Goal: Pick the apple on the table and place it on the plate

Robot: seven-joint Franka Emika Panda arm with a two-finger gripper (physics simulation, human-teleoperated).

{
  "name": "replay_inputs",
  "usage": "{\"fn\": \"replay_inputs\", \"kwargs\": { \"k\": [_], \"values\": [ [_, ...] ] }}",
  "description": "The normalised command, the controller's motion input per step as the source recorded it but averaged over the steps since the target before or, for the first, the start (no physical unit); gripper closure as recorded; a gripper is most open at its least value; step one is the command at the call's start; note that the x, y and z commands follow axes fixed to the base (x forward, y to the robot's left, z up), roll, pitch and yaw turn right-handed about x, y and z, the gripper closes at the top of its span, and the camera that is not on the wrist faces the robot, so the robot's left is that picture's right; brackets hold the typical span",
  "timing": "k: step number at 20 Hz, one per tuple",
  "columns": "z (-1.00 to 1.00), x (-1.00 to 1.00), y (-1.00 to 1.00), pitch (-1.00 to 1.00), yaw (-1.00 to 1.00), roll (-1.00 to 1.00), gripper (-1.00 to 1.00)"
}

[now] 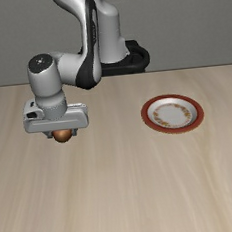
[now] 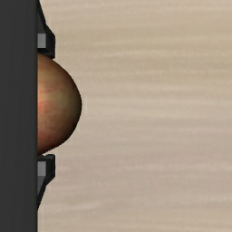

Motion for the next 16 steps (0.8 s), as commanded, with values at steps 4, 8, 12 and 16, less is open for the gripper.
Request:
{"fn": "replay_inputs", "kwargs": {
  "k": [4,8,12,16],
  "values": [
    [1.0,0.0,0.0,0.0,0.0,0.0,1.0],
    [1.0,0.0,0.0,0.0,0.0,0.0,1.0],
    [0.75,0.0,0.25,0.0,0.0,0.0,1.0],
    [0.0,0.0,1.0,0.0,0.0,0.0,1.0]
  ]
}}
